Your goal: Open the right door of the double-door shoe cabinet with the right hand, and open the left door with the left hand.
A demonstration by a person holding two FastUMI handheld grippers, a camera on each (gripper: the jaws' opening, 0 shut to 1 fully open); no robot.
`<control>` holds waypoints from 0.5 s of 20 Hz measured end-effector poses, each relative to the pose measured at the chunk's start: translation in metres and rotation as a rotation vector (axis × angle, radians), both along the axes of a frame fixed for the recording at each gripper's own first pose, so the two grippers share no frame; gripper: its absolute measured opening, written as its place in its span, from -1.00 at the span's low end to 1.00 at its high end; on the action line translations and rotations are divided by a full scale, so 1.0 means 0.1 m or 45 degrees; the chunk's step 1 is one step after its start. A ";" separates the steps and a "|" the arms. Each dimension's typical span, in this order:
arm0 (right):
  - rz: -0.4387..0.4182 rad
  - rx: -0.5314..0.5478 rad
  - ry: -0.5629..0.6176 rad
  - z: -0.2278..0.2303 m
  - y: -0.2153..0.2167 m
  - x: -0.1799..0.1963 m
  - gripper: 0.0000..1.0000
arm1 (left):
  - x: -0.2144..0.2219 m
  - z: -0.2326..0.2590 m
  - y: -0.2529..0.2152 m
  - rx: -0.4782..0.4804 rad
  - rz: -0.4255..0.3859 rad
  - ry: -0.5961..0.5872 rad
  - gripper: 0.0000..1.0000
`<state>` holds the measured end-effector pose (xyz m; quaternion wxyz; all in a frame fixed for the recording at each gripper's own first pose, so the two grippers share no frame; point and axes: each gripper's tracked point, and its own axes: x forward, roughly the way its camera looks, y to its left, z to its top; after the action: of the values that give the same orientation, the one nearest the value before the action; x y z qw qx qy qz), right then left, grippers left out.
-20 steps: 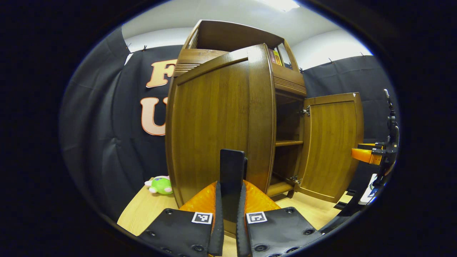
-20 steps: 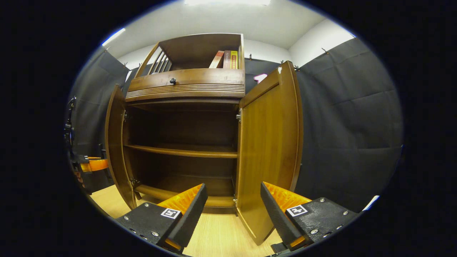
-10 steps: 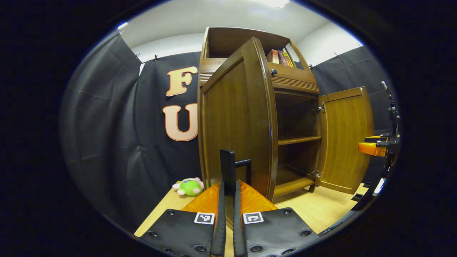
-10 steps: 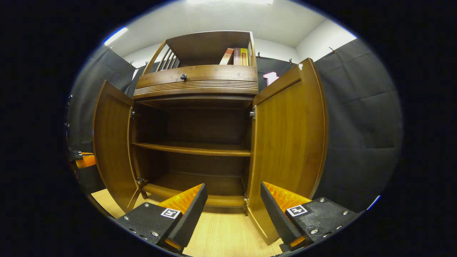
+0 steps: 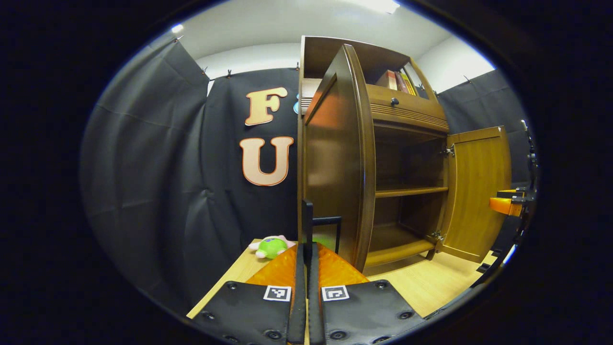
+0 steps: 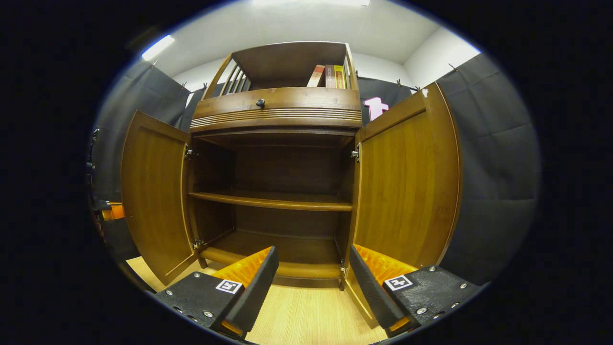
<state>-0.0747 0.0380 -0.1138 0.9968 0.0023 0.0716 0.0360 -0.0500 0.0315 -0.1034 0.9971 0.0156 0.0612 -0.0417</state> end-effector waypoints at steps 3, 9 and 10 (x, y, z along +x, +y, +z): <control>0.005 0.006 0.003 -0.01 0.05 0.01 1.00 | -0.01 -0.04 0.09 -0.011 0.012 0.007 -0.81; 0.019 0.006 0.006 -0.04 0.13 0.04 1.00 | -0.03 -0.02 0.31 -0.013 0.065 0.005 -0.82; 0.020 0.007 0.006 -0.05 0.14 0.04 0.85 | -0.03 -0.04 0.34 -0.015 0.072 0.005 -0.84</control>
<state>-0.0705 0.0519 -0.1185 0.9963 0.0047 0.0740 0.0438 -0.0532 0.0651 -0.1075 0.9978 0.0079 0.0635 -0.0141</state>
